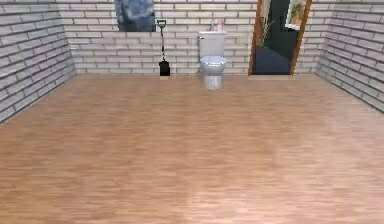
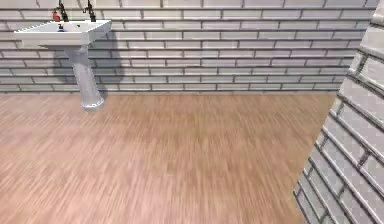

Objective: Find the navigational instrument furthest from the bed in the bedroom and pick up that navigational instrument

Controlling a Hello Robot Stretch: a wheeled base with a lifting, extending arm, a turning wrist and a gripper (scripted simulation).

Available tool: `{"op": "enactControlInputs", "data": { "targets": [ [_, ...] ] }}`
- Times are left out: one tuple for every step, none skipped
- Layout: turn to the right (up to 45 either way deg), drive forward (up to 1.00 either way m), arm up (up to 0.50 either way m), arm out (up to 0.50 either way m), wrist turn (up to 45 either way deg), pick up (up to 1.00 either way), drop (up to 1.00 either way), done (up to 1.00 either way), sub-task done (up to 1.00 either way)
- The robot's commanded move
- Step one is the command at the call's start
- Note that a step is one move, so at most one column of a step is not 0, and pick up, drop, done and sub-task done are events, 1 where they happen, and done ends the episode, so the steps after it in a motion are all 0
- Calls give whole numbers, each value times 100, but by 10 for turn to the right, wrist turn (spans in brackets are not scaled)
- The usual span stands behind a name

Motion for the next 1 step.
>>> {"op": "enactControlInputs", "data": {
  "targets": [
    [240,0,0,0,0,0,0,0,0]
  ]
}}
